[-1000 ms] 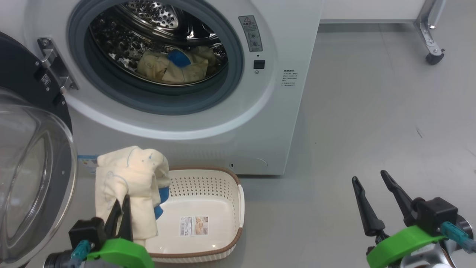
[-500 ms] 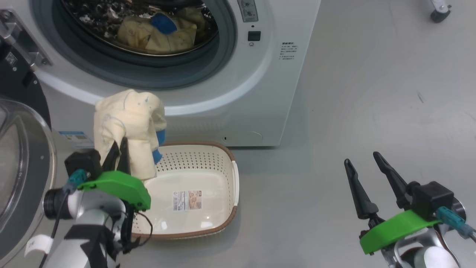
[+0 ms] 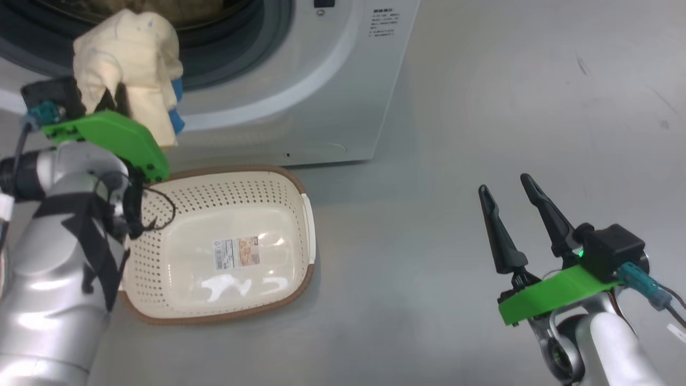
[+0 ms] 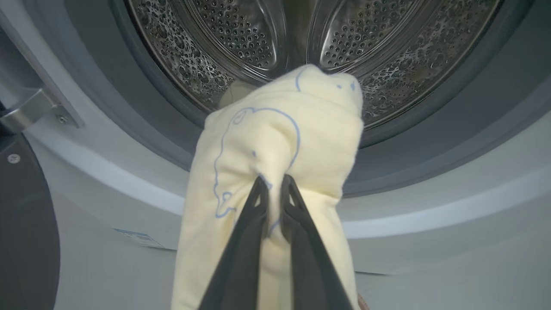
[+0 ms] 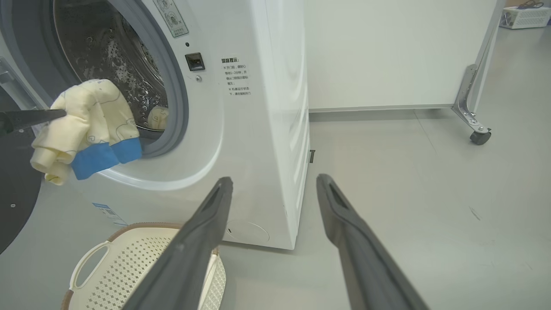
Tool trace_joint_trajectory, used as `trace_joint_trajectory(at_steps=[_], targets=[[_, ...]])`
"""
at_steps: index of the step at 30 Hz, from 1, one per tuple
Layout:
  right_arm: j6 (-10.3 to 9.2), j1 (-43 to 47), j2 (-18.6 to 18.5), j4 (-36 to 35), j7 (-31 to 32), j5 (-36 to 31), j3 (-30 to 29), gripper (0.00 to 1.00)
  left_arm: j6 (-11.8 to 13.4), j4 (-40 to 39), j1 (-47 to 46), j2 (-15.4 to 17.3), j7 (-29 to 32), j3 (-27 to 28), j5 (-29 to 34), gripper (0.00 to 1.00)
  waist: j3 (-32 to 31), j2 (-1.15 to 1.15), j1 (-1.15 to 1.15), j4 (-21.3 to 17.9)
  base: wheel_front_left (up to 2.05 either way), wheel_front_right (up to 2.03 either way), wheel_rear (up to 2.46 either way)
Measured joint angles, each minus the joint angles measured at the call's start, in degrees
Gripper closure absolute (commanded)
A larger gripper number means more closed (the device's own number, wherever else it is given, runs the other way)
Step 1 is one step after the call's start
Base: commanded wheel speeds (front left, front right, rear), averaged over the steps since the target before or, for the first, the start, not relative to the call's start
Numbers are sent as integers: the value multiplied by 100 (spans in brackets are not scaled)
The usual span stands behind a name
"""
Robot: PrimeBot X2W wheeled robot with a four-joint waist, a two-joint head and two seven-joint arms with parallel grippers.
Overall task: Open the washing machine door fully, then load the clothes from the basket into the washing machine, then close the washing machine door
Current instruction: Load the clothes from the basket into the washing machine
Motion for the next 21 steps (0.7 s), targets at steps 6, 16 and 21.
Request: trace_joint_trajectory(at_steps=[6, 16, 21], targets=[[0, -305, -2, 169, -146, 97, 223, 0, -102, 485, -812, 102, 338, 54, -59, 100, 432, 0, 0, -178, 0, 0, 0], [0, -932, -7, 360, -408, 354, 645, 0, -199, 926, -2359, 758, 1007, 146, -26, 100, 1276, 0, 0, -643, 0, 0, 0], [0, -1124, -8, 486, -493, 541, 812, 0, -199, 979, -2823, 1038, 1111, 130, 109, 100, 1654, 0, 0, -898, 0, 0, 0]])
